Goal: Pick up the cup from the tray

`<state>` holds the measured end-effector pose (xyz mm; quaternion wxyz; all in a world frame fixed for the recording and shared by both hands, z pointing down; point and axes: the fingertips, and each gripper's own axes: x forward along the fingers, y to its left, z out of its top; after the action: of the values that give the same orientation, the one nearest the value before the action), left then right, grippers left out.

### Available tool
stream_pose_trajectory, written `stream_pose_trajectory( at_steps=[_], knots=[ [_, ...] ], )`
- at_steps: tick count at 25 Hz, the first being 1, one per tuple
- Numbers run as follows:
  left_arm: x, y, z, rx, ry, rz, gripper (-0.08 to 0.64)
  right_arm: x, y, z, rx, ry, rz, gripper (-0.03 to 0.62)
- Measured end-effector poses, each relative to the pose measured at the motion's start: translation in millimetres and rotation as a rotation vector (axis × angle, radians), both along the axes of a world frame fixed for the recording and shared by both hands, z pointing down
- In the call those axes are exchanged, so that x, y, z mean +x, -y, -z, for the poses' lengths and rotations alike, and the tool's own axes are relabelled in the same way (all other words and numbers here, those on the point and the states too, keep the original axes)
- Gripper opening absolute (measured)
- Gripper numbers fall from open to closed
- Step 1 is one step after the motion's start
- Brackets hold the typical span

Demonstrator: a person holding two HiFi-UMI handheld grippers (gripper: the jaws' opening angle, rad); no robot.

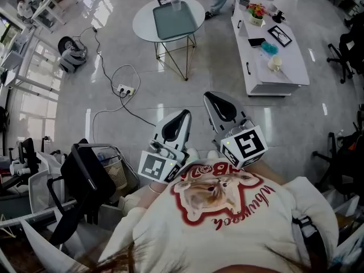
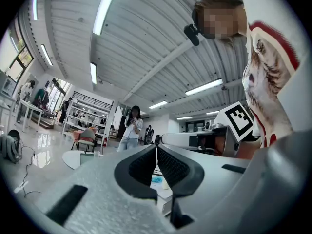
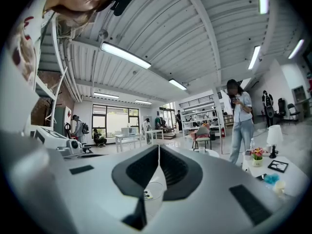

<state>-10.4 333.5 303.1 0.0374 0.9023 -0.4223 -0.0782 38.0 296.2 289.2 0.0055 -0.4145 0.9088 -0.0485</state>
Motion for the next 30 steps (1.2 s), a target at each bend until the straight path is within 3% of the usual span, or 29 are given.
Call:
stream_pose_trajectory(
  at_steps=[20,24,30],
  knots=[
    [53.0,0.8,-15.5,0.006,0.013,0.020,0.015,63.5,-0.8,-10.9,-0.013,0.028,0.004,0.031],
    [51.4,-0.8,-16.4,-0.006,0.019,0.040,0.015,64.3,-0.6,-19.3,-0.054,0.046,0.019,0.031],
    [46.1,9.9,-19.5,0.000,0.027,0.054,0.015,56.6,13.9,-18.4,-0.035,0.043,0.035,0.031]
  ],
)
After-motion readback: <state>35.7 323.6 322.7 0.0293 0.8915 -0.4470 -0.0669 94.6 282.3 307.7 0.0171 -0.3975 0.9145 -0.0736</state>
